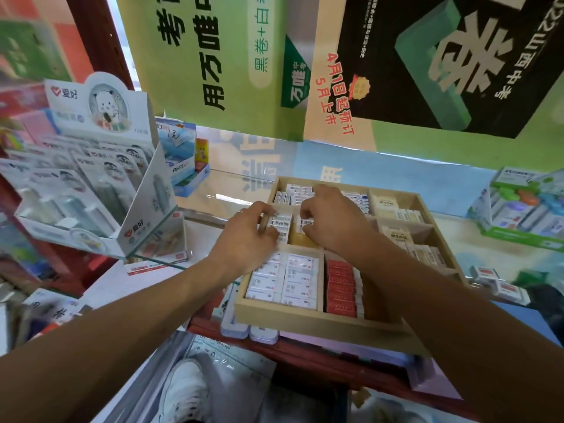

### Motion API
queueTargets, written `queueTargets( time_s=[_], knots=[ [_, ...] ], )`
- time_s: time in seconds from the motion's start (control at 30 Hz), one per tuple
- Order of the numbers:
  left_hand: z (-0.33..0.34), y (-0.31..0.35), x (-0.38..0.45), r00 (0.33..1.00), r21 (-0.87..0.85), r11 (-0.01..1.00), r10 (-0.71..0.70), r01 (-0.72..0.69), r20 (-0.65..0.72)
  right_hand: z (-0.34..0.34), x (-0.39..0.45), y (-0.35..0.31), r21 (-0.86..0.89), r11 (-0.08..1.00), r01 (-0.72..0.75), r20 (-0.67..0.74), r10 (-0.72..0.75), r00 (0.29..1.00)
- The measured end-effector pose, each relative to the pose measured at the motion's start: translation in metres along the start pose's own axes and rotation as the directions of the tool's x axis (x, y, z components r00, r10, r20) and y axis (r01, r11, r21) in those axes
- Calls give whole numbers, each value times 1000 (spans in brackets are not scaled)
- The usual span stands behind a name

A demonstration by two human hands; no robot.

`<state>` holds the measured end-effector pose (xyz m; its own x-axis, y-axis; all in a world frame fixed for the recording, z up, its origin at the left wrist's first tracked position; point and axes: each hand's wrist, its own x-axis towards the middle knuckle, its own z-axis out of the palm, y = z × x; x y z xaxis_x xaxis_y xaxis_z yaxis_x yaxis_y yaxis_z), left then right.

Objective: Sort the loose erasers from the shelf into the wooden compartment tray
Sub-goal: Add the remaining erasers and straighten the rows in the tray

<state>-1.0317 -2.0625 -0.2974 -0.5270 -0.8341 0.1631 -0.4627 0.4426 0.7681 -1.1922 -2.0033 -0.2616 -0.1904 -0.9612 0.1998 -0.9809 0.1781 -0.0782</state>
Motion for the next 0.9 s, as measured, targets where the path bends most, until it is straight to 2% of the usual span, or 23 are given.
queueTargets(
  time_s=[0.13,0.23,0.37,0.5,0.67,0.9],
  knots=[
    [-3,5,-1,999,122,992,43,-40,-18,2,-2,2,-8,999,-34,-30,33,999],
    [-6,9,-3,992,269,957,122,-108,-39,-1,-10,9,178,983,-37,-55,48,997],
    [-12,20,-6,979,334,926,201,-178,-34,-18,-44,24,440,895,-77,-129,148,981],
    [-6,51,-11,952,249,920,301,-304,49,-39,-90,46,541,831,-128,-111,222,969],
    [27,92,-22,896,117,893,414,-434,161,-61,-135,86,538,818,-203,-95,298,950],
    [81,141,-28,799,83,833,491,-548,347,-68,-180,152,596,723,-349,-144,524,840]
  ],
)
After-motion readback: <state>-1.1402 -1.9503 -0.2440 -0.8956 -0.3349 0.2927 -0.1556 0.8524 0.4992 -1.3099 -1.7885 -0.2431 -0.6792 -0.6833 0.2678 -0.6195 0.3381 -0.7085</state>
